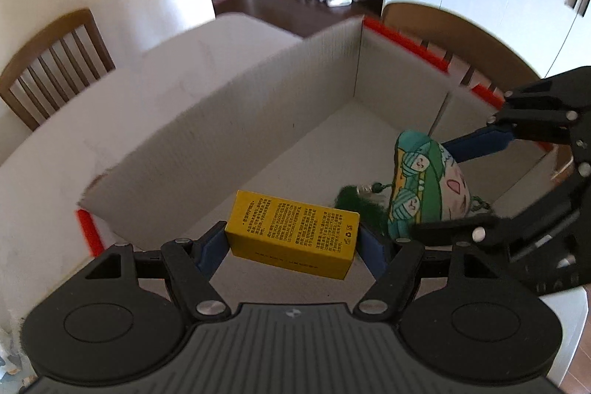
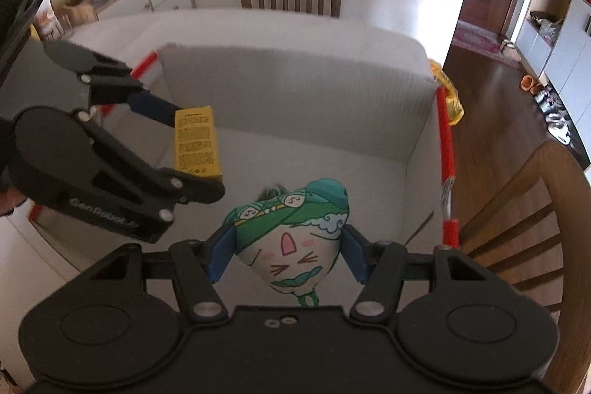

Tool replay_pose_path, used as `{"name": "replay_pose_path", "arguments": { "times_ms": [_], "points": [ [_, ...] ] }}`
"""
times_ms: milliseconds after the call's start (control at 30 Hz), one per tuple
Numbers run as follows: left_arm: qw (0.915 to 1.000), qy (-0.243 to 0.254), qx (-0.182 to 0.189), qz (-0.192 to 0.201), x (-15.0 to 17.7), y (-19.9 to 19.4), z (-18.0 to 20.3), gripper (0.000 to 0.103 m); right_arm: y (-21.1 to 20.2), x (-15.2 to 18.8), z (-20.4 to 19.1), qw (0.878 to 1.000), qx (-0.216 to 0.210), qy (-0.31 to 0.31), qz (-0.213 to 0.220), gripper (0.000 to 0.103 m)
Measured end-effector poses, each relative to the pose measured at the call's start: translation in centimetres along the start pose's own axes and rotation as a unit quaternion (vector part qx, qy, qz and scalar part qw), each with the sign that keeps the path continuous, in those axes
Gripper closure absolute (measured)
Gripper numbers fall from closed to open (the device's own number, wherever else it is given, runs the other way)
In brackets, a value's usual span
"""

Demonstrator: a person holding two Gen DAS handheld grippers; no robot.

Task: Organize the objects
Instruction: 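Carry the yellow box and green plush toy with both grippers into the red box, then open both grippers to drop the yellow box and plush toy inside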

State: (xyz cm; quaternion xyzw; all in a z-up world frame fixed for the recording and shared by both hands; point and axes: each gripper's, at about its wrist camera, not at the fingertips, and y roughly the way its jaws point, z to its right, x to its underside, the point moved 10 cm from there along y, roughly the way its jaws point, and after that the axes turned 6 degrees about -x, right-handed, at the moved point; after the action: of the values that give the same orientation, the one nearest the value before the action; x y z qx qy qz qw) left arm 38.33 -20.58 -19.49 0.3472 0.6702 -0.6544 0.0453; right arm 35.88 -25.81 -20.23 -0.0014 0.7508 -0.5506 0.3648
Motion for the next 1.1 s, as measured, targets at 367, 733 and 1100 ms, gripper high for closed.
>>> {"name": "replay_pose_path", "arguments": {
  "times_ms": [367, 733, 1100],
  "points": [
    [0.9973, -0.003, 0.01, -0.073, 1.1, 3.5, 0.9, 0.029, 2.4, 1.5, 0.6, 0.998, -0.008, 0.0, -0.061, 0.04],
    [0.9944, -0.007, 0.002, -0.106, 0.7, 4.4, 1.2, 0.029, 3.1, 1.6, 0.4, 0.997, -0.002, 0.007, -0.076, 0.035],
    [0.9977, -0.037, 0.009, -0.056, -0.4, 1.3, 0.7, 0.023, -0.5, 0.8, -0.1, 0.999, -0.01, 0.017, -0.034, 0.031]
  ]
}}
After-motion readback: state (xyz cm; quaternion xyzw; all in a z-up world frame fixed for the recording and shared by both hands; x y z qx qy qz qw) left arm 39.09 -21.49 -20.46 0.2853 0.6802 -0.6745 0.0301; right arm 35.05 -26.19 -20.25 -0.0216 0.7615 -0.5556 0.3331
